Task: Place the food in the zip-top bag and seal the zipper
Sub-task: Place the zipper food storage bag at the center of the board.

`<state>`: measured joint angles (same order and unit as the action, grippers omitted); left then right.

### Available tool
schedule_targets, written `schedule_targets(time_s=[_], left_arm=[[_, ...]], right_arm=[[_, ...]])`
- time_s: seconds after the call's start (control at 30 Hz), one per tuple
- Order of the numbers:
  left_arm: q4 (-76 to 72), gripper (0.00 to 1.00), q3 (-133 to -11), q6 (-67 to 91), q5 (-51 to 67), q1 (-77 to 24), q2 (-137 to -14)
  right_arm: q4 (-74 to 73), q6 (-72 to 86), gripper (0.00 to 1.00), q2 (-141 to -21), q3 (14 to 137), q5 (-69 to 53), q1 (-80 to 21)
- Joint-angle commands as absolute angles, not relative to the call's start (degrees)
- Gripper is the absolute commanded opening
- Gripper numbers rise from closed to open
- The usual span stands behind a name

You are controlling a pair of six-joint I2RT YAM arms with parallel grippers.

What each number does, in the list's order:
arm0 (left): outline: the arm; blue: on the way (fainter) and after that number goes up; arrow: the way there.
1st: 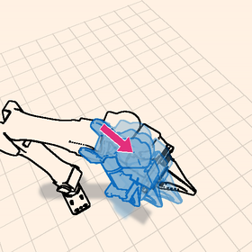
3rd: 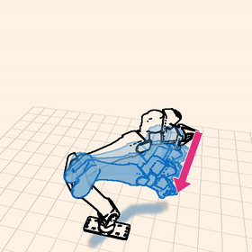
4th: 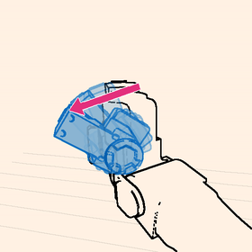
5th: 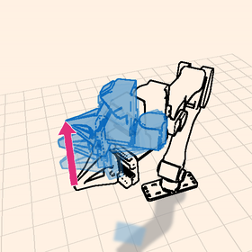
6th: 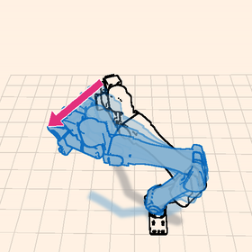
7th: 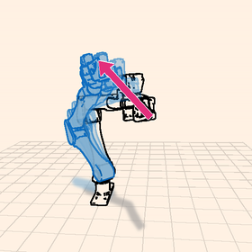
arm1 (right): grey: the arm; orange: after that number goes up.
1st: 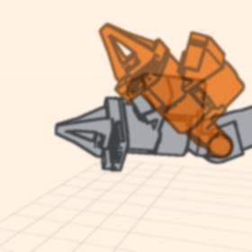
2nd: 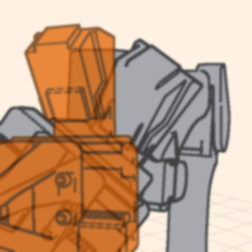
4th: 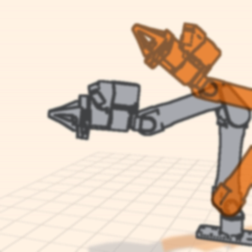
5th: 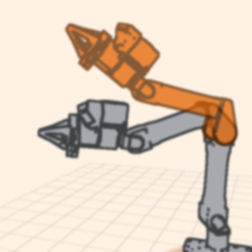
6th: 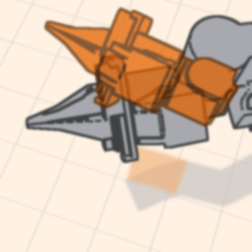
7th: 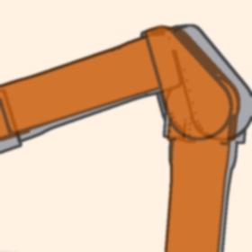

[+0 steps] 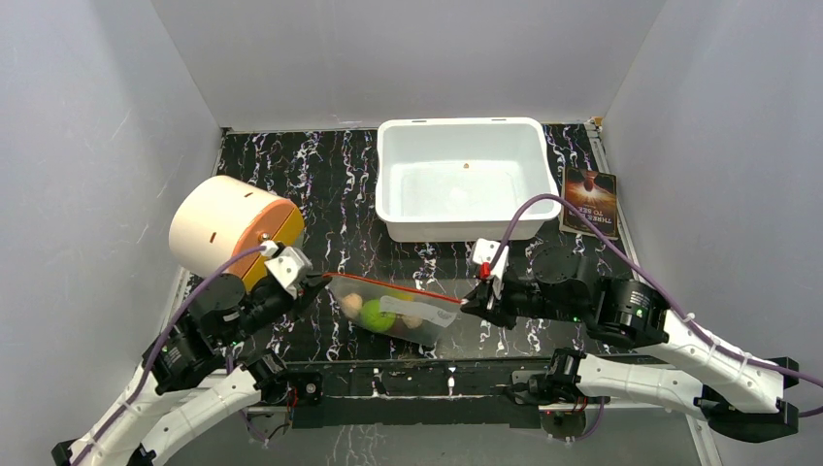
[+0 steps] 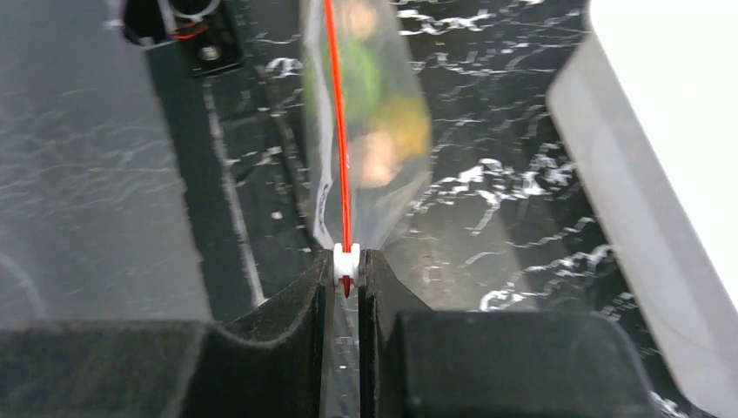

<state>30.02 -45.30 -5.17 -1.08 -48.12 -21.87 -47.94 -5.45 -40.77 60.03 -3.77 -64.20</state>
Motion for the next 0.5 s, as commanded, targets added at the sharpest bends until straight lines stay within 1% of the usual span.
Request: schedule_targets(time_s=[0.0,0.07,0.13,0.2,0.27,0.37,0.47], left_arm=[[36.6,0.00,-52.1,-1.1,6.0,-47.8,-23.9],[36.9,0.00,-52.6,1.5,10.4,-47.8,-24.8],[36.5,0.00,-53.6,2.6,13.2,-47.8,-26.1],[36.5,0.00,-54.6,5.6,10.2,-47.8,-27.3],[35.7,0.00,-53.7,6.4,7.4,-47.8,-29.0],[33.6,0.00,-50.2,4.9,2.8,-47.8,-33.1],[29.7,0.00,-46.1,4.7,-4.8,-47.7,-37.8]], right_arm=[[-43.2,2.5,0.00,-42.9,62.0,-19.3,-63.9],[-39.3,7.3,0.00,-42.9,60.2,-21.8,-63.9],[-35.3,10.0,0.02,-42.5,59.3,-20.8,-63.9],[-32.5,11.4,0.04,-42.2,58.7,-16.4,-63.9],[-30.1,12.3,0.06,-42.3,57.6,-6.9,-63.9],[-28.8,11.3,0.06,-45.2,55.6,9.6,-63.9],[-27.6,8.5,0.07,-49.6,53.4,20.5,-63.3]])
